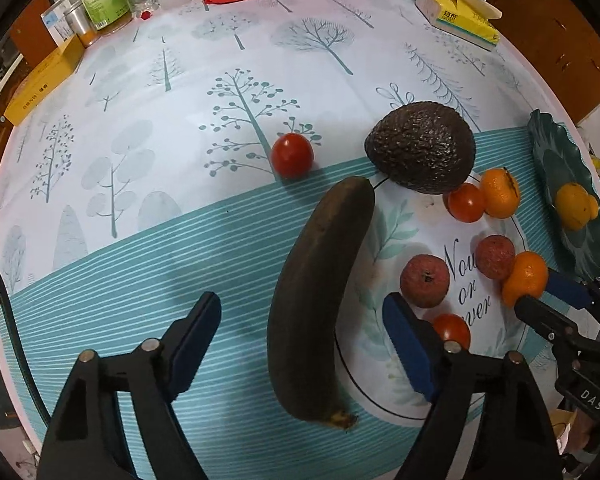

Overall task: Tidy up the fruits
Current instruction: 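Grasp the dark banana with left tool while right tool grasps the tangerine, then carry the banana with left tool while right tool carries the tangerine to the green plate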

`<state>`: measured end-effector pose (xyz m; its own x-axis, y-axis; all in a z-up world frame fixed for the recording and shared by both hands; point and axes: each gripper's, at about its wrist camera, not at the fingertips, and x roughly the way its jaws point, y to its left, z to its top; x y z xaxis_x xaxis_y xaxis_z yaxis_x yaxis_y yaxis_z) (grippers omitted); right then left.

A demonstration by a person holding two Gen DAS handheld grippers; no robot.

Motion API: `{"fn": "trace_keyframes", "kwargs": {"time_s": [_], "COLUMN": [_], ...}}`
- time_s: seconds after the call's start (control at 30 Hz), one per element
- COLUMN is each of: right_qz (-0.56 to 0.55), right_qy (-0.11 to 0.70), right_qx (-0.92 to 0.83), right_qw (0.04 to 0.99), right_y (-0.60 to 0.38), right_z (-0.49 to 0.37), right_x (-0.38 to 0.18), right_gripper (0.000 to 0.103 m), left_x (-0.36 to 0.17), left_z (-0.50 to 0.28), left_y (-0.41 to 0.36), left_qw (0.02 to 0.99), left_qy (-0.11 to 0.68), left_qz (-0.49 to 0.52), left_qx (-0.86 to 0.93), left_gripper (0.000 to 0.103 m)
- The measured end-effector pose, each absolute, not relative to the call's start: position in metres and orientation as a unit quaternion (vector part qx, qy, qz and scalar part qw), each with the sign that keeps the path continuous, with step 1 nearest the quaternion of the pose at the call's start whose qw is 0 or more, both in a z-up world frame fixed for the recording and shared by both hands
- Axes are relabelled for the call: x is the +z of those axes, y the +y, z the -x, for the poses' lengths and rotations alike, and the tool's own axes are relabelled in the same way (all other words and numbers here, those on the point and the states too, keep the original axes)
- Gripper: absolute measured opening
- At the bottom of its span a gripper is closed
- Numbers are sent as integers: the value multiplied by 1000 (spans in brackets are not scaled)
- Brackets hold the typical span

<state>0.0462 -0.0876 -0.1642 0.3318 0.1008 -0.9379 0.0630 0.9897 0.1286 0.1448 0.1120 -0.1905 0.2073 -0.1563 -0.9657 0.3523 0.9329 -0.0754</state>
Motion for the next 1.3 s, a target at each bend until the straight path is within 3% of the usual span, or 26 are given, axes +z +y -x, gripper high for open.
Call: {"fn": "trace_keyframes", "kwargs": {"time_s": [0.17,0.47,0.8,1.3], "right_qz": [-69,-85,-91,-99], "right_qy": [575,581,568,526], "right_qx": [4,7,11,16], "right_qw": [815,809,818,845], "right_y": [-89,-94,-97,-114], "right_z": [-50,-52,-39,16], "right_x": [-170,-181,-179,-133], "right_gripper": [48,48,45,45], "left_x": [-197,-200,-187,-103], "left_z": [-148,-143,-126,-68], "left_y": [111,106,108,55], "left_qw": [767,769,775,787], "left_qy": [615,612,605,561], "left_qz": [-75,-90,-104,-130], "left_qx": [-166,-162,-150,-222], "left_gripper": [68,36,33,32]}}
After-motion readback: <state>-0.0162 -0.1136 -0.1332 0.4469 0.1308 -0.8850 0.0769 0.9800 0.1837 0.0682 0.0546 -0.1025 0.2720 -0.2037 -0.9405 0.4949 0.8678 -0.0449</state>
